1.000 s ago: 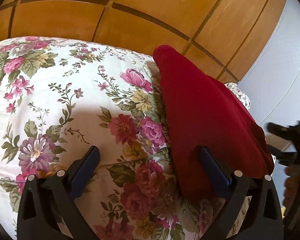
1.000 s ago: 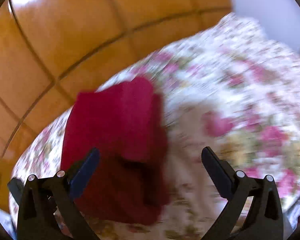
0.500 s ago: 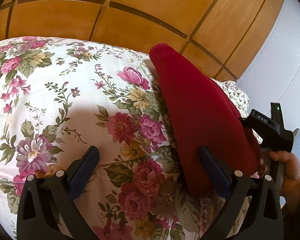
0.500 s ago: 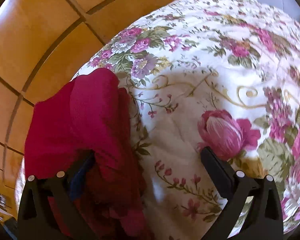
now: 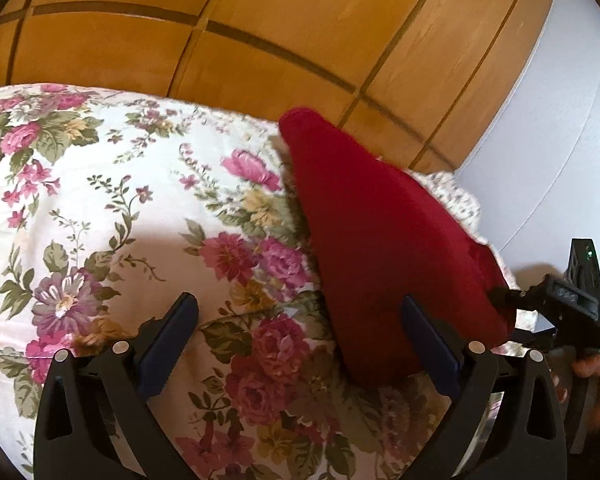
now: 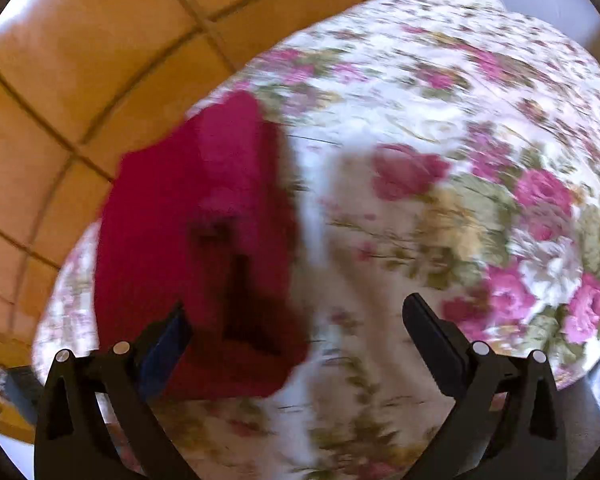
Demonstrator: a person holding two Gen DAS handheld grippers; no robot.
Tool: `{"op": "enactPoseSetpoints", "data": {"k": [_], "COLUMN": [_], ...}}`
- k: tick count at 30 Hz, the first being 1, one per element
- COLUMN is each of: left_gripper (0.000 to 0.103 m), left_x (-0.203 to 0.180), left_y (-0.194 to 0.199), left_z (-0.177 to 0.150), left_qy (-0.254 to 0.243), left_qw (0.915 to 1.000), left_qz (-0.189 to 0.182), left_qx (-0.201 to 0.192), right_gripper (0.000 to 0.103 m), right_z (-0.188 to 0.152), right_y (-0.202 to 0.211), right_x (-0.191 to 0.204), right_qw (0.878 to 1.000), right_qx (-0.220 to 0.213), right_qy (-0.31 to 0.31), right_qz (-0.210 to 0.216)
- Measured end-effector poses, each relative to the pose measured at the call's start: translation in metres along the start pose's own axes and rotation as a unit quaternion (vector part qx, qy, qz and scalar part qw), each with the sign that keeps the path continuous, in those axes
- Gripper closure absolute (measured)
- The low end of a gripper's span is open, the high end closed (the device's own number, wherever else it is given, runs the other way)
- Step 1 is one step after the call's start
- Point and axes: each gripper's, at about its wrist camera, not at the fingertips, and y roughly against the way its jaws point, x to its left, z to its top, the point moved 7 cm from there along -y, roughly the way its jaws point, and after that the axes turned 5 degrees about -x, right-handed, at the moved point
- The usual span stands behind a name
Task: Fold small clothes
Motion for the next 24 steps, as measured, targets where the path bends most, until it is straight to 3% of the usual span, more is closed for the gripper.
{"op": "enactPoseSetpoints", "data": {"k": [3,8,15,24], "left_gripper": [0.004,0.004,0.004,0.004], "left_x": [0.0,0.005,0.005,0.003], "left_y": [-0.009,-0.007,-0.006,-0.003], "left_z": [-0.003,-0.002,-0.002,0.007], "left_qy": [-0.009,0.003,0.01,0.03], "left_qw": [0.9996,0.9998,0.9998,0.9992], "left_qz": [0.016,0.007,-0.001,-0.004], "left_qx": [0.022,0.02,0.016,0.028], "right_gripper": [0.002,0.002,0.002,0.002], "right_z": [0.0,0.0,0.001,0.016], "right_y": [-0.021,-0.009,-0.006,0.018], "right_x": [-0.016,0.002,-0.001,0.021], "right_qw": [0.999,0.998,1.0,0.998], "right_qx": [0.023,-0.005,0.0,-0.051], "right_qy": [-0.034,0.04,-0.009,0.039], "right_qz": [-0.015,-0.046,-0.021,-0.028]}}
